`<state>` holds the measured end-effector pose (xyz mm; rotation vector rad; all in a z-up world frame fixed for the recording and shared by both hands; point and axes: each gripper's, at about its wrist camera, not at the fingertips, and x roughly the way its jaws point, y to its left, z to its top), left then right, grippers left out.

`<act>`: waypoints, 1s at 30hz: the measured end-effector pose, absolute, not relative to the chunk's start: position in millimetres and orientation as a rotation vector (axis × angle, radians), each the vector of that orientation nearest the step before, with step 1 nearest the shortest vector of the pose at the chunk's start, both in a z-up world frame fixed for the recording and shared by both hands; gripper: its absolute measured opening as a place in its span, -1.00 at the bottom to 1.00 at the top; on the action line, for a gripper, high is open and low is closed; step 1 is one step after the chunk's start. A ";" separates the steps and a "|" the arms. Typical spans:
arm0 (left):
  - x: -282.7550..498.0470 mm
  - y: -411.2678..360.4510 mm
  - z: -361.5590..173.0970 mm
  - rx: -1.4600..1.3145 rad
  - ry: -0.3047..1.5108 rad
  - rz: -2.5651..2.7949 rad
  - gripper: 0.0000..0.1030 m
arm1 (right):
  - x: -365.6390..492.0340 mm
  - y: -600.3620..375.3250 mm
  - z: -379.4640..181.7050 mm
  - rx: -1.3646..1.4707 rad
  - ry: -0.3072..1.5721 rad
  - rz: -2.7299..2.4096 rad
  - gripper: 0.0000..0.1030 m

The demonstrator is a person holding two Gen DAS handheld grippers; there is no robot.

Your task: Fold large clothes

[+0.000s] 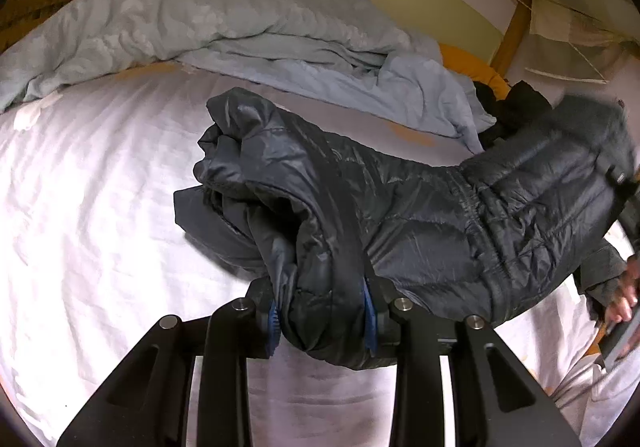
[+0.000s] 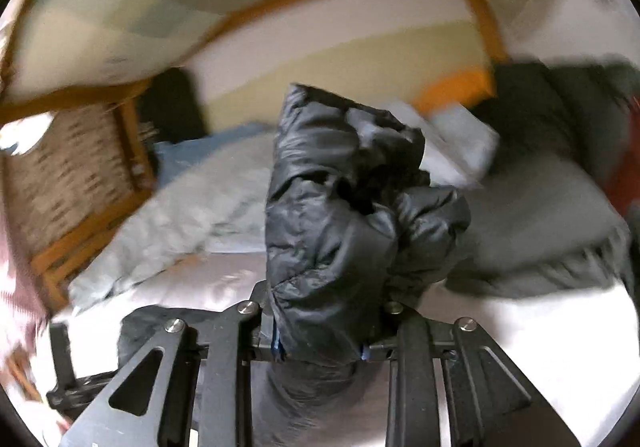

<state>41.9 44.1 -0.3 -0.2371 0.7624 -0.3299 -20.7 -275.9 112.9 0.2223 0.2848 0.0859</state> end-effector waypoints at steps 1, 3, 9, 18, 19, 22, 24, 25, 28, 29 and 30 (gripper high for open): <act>41.5 43.5 -0.1 -0.235 0.758 -0.326 -0.40 | -22.8 -246.7 120.0 0.147 0.260 0.136 -0.37; 41.5 42.5 0.9 -0.237 0.747 -0.325 -0.39 | -20.6 -207.1 123.2 0.070 0.258 0.194 -0.32; 39.3 35.7 4.8 -0.197 0.707 -0.329 -0.38 | 14.5 -128.1 76.7 0.079 0.382 0.288 -0.31; 32.9 47.3 22.8 -0.164 0.705 -0.337 -0.17 | 39.1 -106.9 29.4 0.048 0.433 0.294 -0.31; 29.4 49.5 28.3 -0.148 0.682 -0.317 -0.12 | 38.7 -107.3 27.3 0.043 0.429 0.299 -0.31; 12.1 68.3 51.7 -0.160 0.556 -0.204 -0.02 | 34.6 -110.4 23.1 0.043 0.413 0.316 -0.31; 0.5 80.6 66.3 -0.176 0.472 -0.187 -0.02 | 26.1 -108.6 15.8 -0.012 0.373 0.303 -0.31; -3.3 85.5 72.5 -0.181 0.439 -0.192 -0.01 | 23.8 -106.2 12.9 -0.026 0.367 0.303 -0.26; -10.4 95.7 86.8 -0.197 0.373 -0.238 0.09 | 14.1 -98.5 7.6 -0.057 0.340 0.299 -0.08; -12.2 97.4 90.6 -0.195 0.354 -0.244 0.12 | 7.7 -93.8 5.6 -0.083 0.319 0.296 0.00; -13.6 97.9 94.6 -0.191 0.336 -0.250 0.14 | 1.7 -89.6 4.8 -0.103 0.301 0.304 0.24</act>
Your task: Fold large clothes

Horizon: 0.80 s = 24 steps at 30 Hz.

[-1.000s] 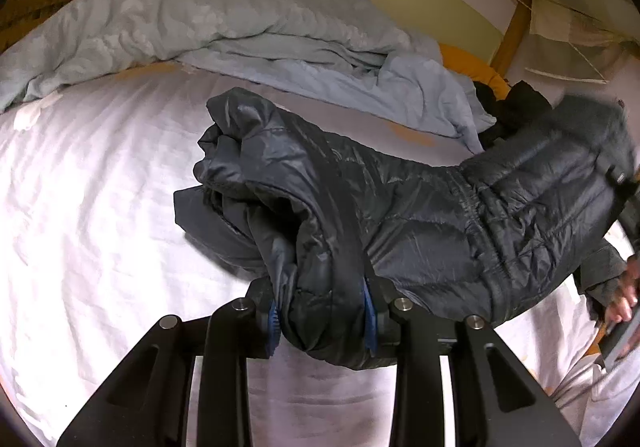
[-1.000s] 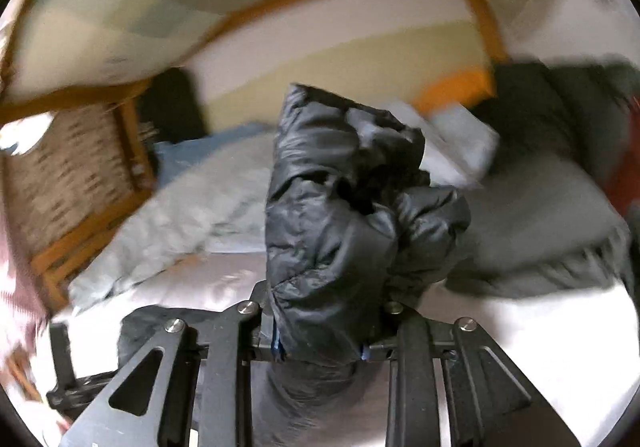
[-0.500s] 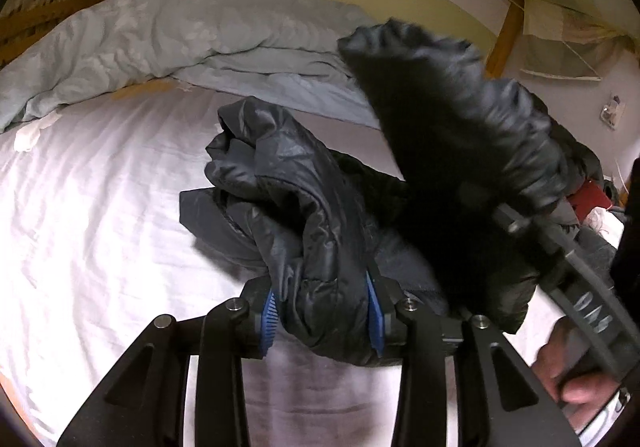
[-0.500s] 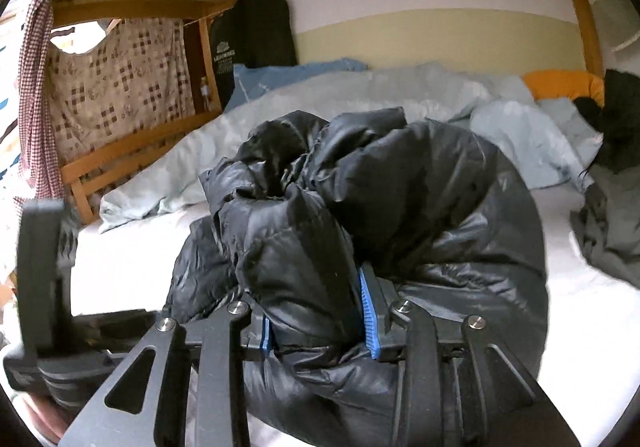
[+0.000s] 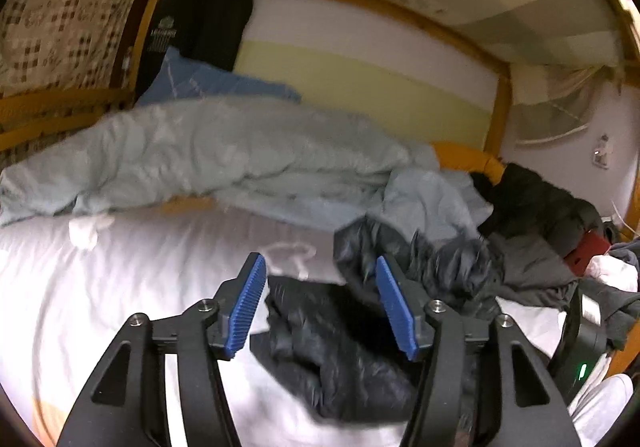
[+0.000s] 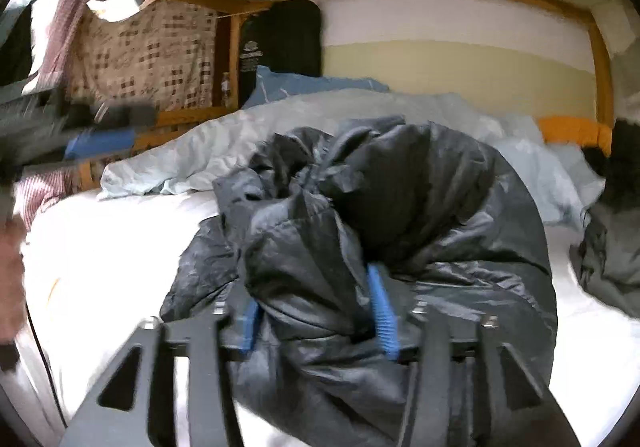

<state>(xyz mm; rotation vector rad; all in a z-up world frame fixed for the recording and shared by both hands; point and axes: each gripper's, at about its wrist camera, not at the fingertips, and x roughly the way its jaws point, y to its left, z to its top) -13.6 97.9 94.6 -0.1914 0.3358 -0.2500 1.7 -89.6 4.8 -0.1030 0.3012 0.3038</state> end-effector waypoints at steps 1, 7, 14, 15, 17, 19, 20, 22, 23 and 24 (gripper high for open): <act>-15.2 98.2 97.3 -0.188 0.321 -0.260 0.18 | -4.2 -88.0 5.2 -0.115 0.286 0.315 0.50; -18.2 85.6 101.5 -0.133 0.293 -0.281 0.27 | -38.4 -121.5 25.9 -0.029 0.125 0.237 0.66; -11.1 61.6 95.7 -0.114 0.285 -0.369 0.29 | -17.3 -211.5 39.2 0.246 0.190 0.089 0.11; -3.8 52.6 97.6 -0.116 0.283 -0.396 0.29 | -7.5 -220.8 33.4 0.266 0.235 0.071 -0.10; 14.9 29.2 101.5 -0.075 0.306 -0.398 0.29 | 11.3 -233.2 18.5 0.256 0.310 0.010 -0.20; 27.6 14.8 104.3 -0.072 0.341 -0.442 0.29 | 24.3 -241.2 4.7 0.260 0.355 0.006 -0.37; 30.0 10.5 104.4 -0.084 0.352 -0.474 0.29 | 31.9 -240.4 0.3 0.287 0.376 0.056 -0.37; 36.6 -0.4 104.1 -0.078 0.381 -0.503 0.33 | 37.2 -242.1 -4.1 0.321 0.400 0.160 -0.37; 40.0 -5.8 102.5 -0.065 0.396 -0.519 0.37 | 36.6 -238.7 -3.7 0.312 0.390 0.201 -0.37; 44.4 -12.0 100.4 -0.043 0.416 -0.524 0.38 | 35.9 -235.0 -2.8 0.294 0.380 0.229 -0.37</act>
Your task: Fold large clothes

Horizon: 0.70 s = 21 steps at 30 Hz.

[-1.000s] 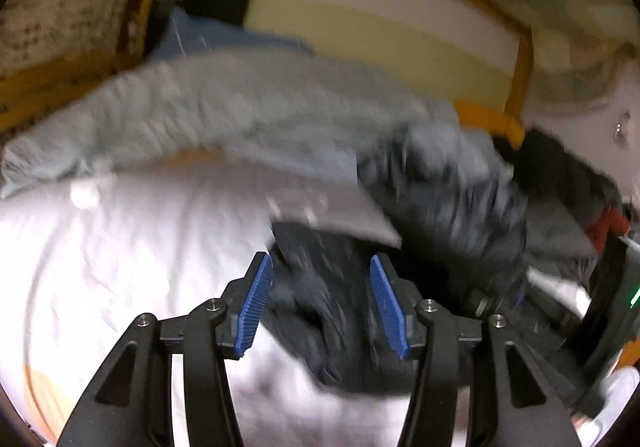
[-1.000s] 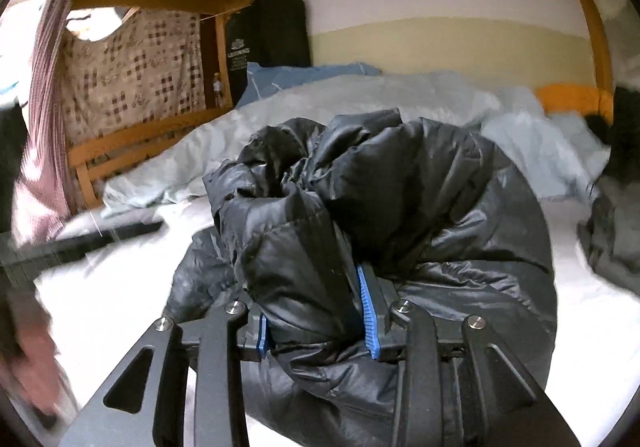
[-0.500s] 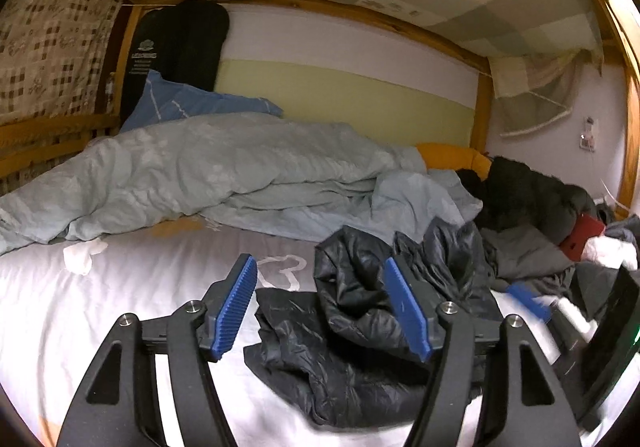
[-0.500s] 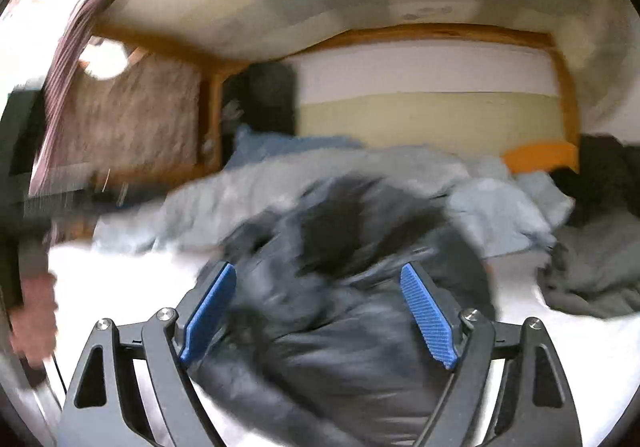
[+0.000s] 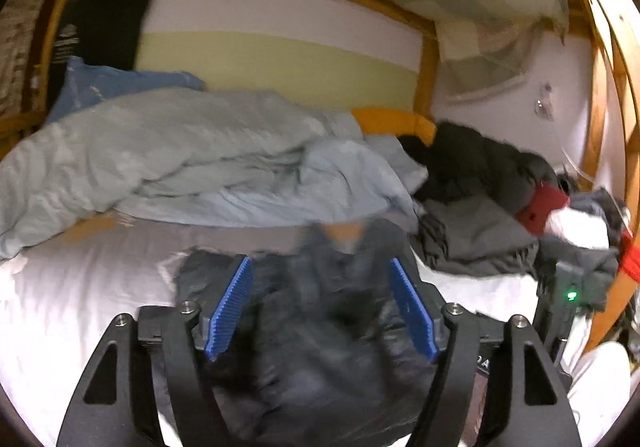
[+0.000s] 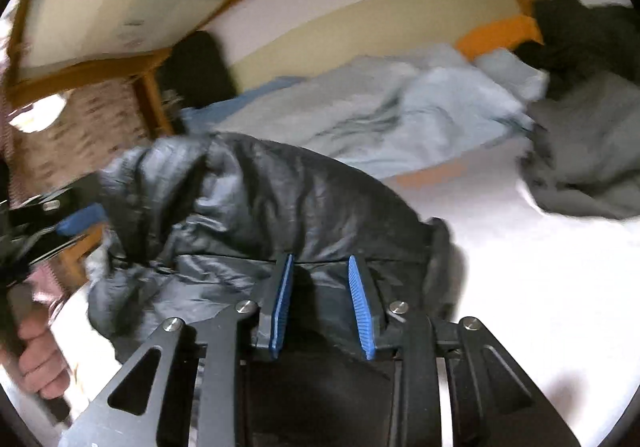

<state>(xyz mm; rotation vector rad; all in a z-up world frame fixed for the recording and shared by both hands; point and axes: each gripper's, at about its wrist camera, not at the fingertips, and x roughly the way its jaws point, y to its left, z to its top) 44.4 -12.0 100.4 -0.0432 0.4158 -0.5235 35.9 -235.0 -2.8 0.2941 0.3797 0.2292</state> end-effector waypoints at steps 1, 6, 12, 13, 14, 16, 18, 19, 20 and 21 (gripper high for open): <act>47.4 -17.1 97.4 -0.018 0.431 -0.518 0.42 | 36.1 -227.9 -2.3 0.268 0.370 0.271 -0.37; 52.5 -11.4 78.3 0.025 0.432 -0.399 0.17 | 44.7 -212.2 -7.6 0.298 0.389 0.399 -0.38; 65.9 29.1 70.8 -0.099 0.462 -0.295 -0.74 | 34.9 -187.1 0.2 0.193 0.354 0.387 -0.37; 69.9 31.9 66.9 -0.095 0.495 -0.275 -0.76 | 33.1 -184.1 4.1 0.180 0.345 0.369 -0.37; 72.9 32.4 62.6 -0.082 0.516 -0.248 -0.78 | 30.4 -184.9 6.0 0.180 0.341 0.349 -0.37; 75.9 30.0 52.5 -0.030 0.556 -0.198 -0.79 | 34.4 -187.1 7.2 0.204 0.376 0.314 -0.37; 76.3 25.5 40.1 0.031 0.586 -0.170 -0.79 | 40.5 -190.9 6.5 0.234 0.402 0.289 -0.37; 76.6 23.4 35.0 0.060 0.586 -0.160 -0.79 | 39.1 -191.7 6.4 0.237 0.394 0.295 -0.37; 76.8 21.6 30.2 0.086 0.581 -0.144 -0.78 | 36.9 -189.5 5.4 0.207 0.379 0.276 -0.37; 78.6 20.4 25.9 0.103 0.589 -0.128 -0.78 | 35.7 -186.6 5.2 0.174 0.370 0.253 -0.37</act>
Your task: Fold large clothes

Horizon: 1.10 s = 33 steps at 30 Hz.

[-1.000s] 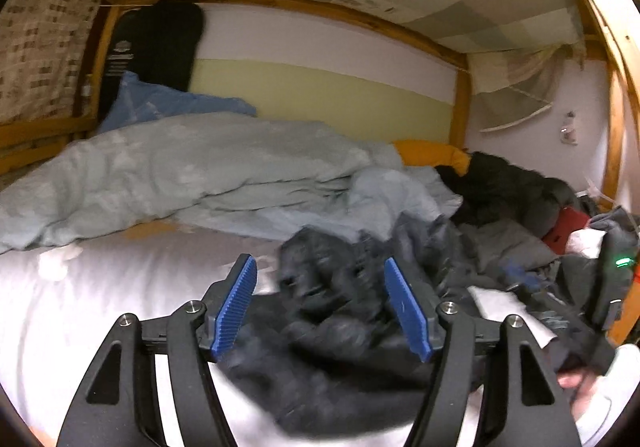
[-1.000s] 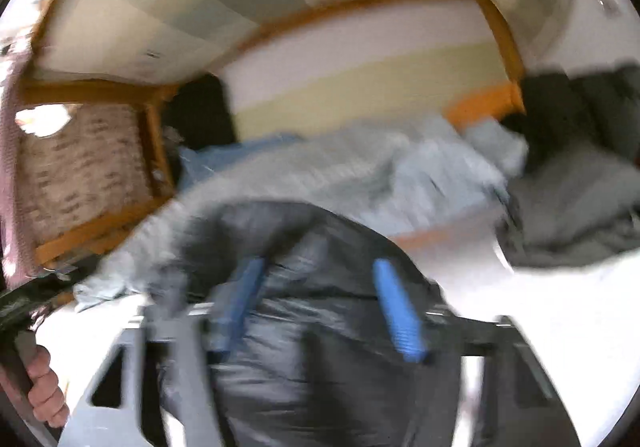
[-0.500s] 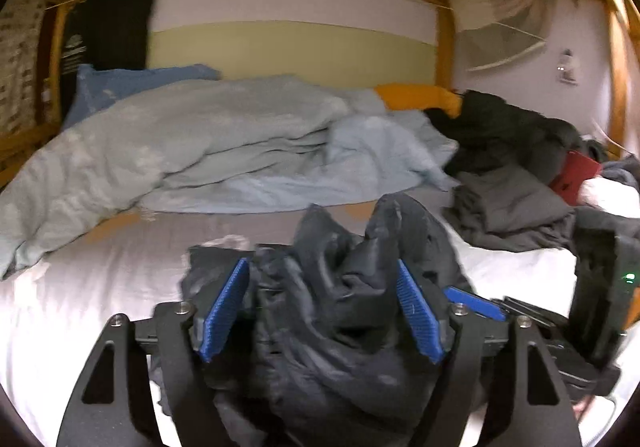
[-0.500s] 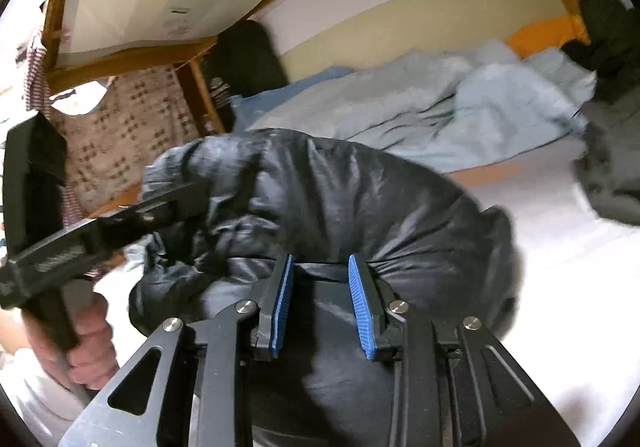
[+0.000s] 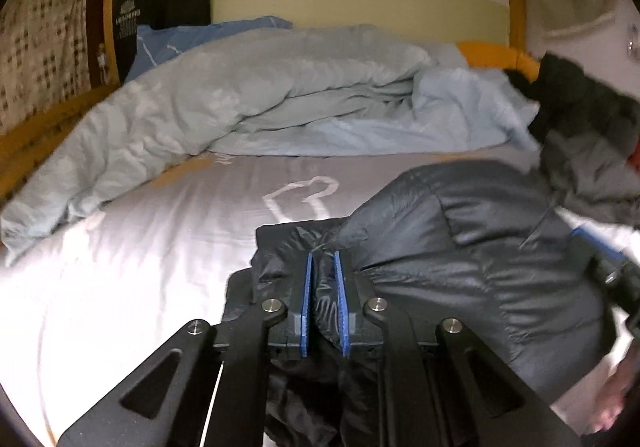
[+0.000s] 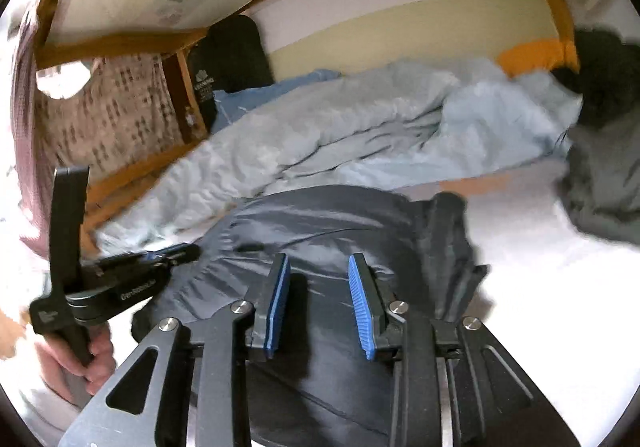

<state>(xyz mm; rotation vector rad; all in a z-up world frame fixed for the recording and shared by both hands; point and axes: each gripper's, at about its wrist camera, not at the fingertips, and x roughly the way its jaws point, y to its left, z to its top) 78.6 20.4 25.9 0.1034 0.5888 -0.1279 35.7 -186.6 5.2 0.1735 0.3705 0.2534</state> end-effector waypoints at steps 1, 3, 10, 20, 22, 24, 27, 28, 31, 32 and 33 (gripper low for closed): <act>80.6 20.1 22.1 0.110 0.602 -0.115 -0.78 | 33.8 -183.1 4.3 0.141 0.363 0.236 -0.37; 84.9 21.4 15.5 0.111 0.624 -0.098 -0.78 | 32.0 -179.2 3.6 0.127 0.359 0.239 -0.36; 104.8 34.1 -10.6 0.030 0.761 -0.070 -0.72 | 33.9 -169.7 -10.8 0.097 0.380 0.281 -0.22; 111.7 35.2 -33.1 0.061 0.788 -0.054 -0.72 | 52.2 -147.7 -34.7 -0.013 0.489 0.250 -0.19; 111.4 35.2 -33.9 0.064 0.788 -0.054 -0.72 | 53.4 -143.0 -36.6 -0.039 0.497 0.231 -0.17; 110.9 34.7 -33.7 0.071 0.784 -0.049 -0.72 | 53.7 -142.2 -36.8 -0.046 0.499 0.227 -0.17; 109.5 33.7 -33.7 0.082 0.774 -0.040 -0.72 | 53.5 -142.1 -37.1 -0.044 0.494 0.235 -0.12; 108.7 33.1 -33.2 0.084 0.769 -0.034 -0.72 | 53.6 -142.4 -36.9 -0.043 0.494 0.239 -0.09; 106.3 32.9 -29.8 0.082 0.761 -0.029 -0.72 | 51.7 -141.4 -37.2 -0.045 0.489 0.254 0.03; 105.9 34.4 -27.3 0.073 0.771 -0.037 -0.72 | 50.8 -141.6 -36.9 -0.043 0.487 0.256 0.03; 106.2 36.6 -23.9 0.058 0.789 -0.045 -0.71 | 50.2 -142.8 -36.6 -0.041 0.486 0.255 0.03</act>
